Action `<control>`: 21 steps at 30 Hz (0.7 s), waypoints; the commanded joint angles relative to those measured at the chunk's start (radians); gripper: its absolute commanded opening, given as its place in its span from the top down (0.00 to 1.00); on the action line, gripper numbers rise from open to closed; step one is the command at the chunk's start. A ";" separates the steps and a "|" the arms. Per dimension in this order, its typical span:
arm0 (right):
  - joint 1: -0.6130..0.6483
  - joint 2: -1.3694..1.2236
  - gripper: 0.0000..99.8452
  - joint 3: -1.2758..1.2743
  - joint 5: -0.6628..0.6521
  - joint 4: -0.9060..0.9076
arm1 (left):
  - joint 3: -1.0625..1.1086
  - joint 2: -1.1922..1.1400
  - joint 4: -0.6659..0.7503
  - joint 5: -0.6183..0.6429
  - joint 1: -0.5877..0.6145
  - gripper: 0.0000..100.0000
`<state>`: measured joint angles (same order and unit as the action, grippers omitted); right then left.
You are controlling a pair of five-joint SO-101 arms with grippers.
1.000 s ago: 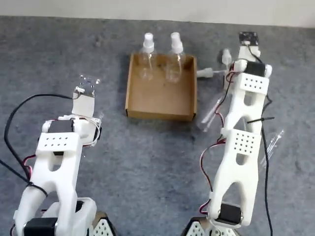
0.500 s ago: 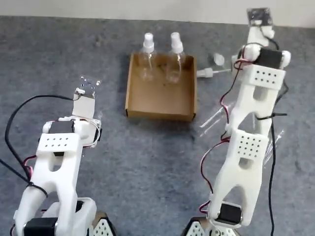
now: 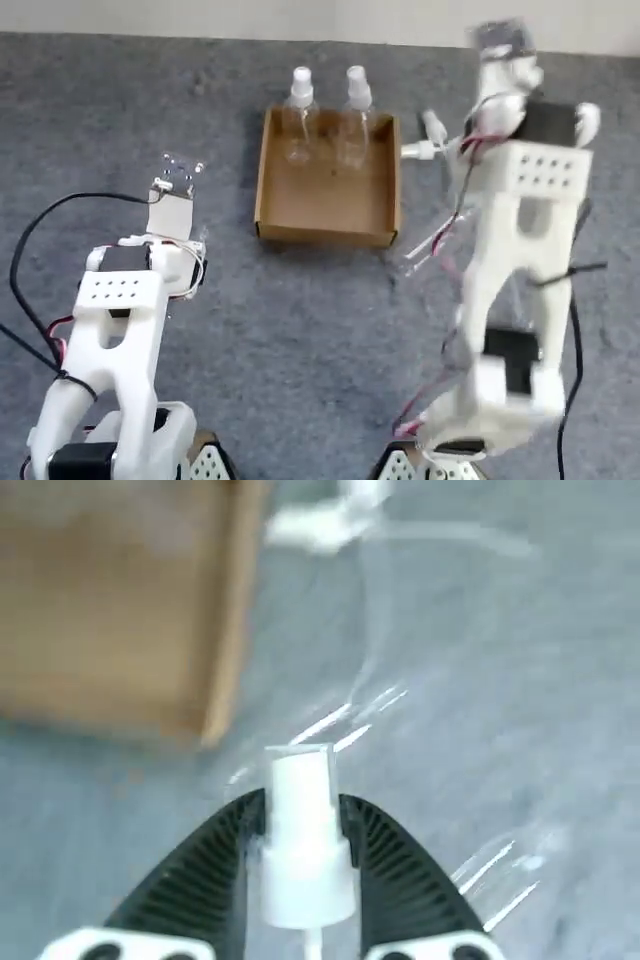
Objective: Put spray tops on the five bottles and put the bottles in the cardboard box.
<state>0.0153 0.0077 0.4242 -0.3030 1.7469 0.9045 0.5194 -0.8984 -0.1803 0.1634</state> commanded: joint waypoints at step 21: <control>0.673 0.108 1.00 -0.895 0.571 -0.937 | -0.246 -0.001 -0.224 0.003 0.056 0.91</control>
<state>0.6644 0.1703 -0.4764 0.1972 0.9828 0.7142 0.5194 -1.0948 -0.1803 0.2048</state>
